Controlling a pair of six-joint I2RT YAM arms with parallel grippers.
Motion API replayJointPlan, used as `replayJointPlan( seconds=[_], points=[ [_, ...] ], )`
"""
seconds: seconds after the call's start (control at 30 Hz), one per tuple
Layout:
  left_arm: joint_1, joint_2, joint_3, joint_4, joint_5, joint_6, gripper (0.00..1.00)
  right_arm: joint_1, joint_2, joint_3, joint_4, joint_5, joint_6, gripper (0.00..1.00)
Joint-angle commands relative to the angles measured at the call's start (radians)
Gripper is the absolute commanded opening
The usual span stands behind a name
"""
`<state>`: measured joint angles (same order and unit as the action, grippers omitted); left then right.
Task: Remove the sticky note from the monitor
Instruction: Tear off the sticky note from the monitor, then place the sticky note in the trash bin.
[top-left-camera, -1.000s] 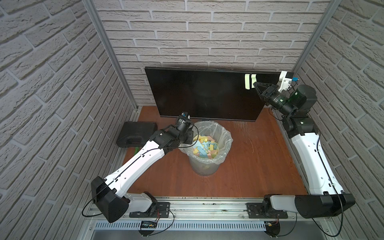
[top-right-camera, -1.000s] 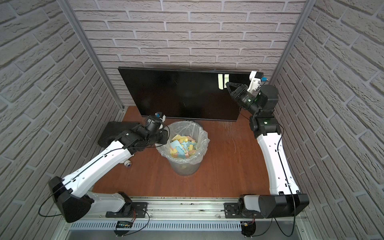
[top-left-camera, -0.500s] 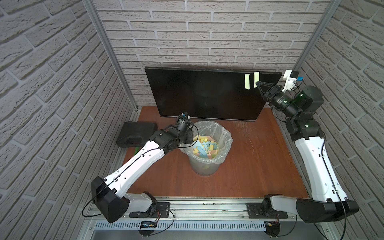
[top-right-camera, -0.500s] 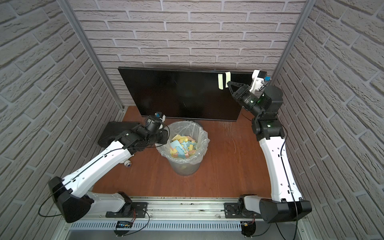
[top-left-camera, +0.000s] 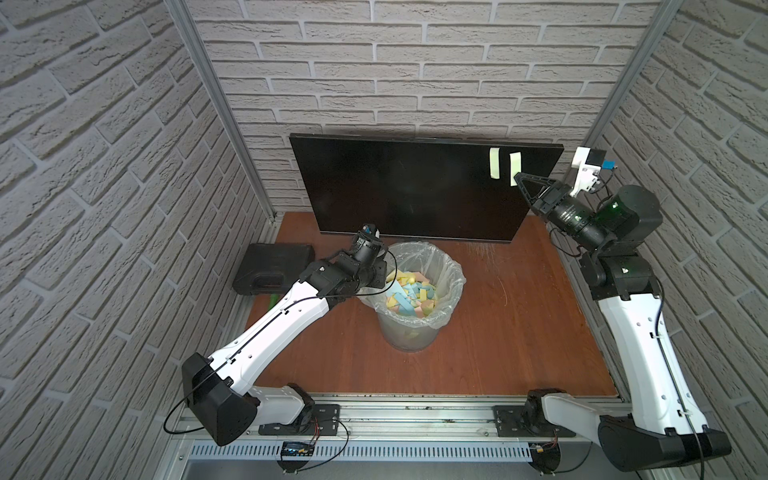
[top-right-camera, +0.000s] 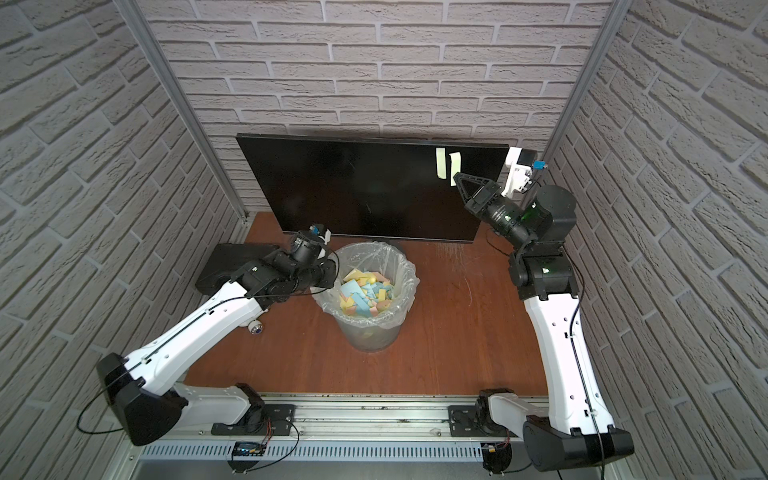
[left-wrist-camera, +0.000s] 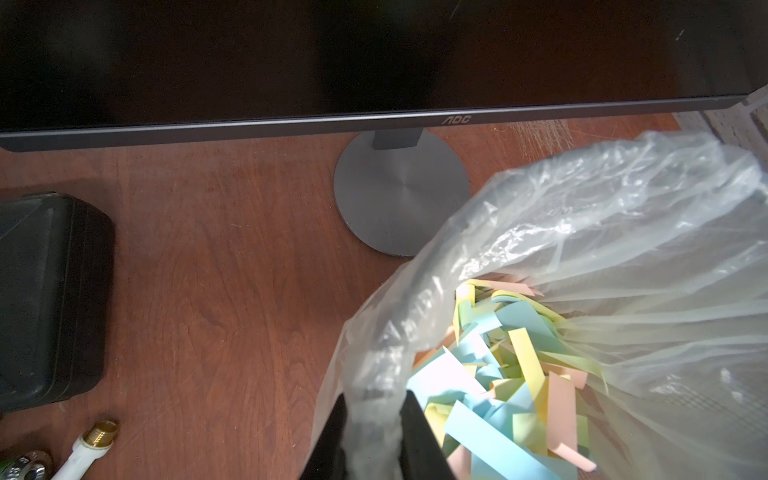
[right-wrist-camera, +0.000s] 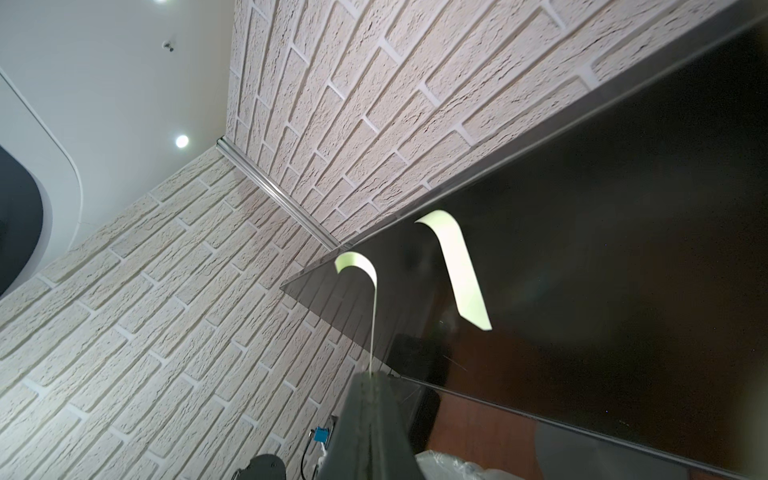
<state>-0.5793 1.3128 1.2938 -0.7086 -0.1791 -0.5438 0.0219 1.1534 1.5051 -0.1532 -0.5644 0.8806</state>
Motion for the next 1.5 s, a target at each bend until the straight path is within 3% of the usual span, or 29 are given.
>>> replayJointPlan(
  seconds=[0.0,0.33,0.7,1.13,1.47],
  points=[
    [-0.005,0.0,-0.035,-0.003,0.025,-0.002,0.21,0.042,-0.035,-0.035,-0.027,-0.029,-0.1,0.03],
    [-0.005,-0.002,-0.033,-0.004,0.022,-0.002,0.21,0.279,-0.083,-0.135,-0.202,0.059,-0.342,0.03],
    [-0.005,0.002,-0.034,-0.005,0.024,-0.003,0.21,0.467,-0.056,-0.221,-0.32,0.195,-0.493,0.03],
    [-0.005,-0.006,-0.03,-0.011,0.02,0.002,0.21,0.629,0.03,-0.253,-0.388,0.32,-0.576,0.03],
    [-0.004,-0.011,-0.04,-0.009,0.02,0.002,0.21,0.687,0.073,-0.295,-0.41,0.402,-0.597,0.03]
  ],
)
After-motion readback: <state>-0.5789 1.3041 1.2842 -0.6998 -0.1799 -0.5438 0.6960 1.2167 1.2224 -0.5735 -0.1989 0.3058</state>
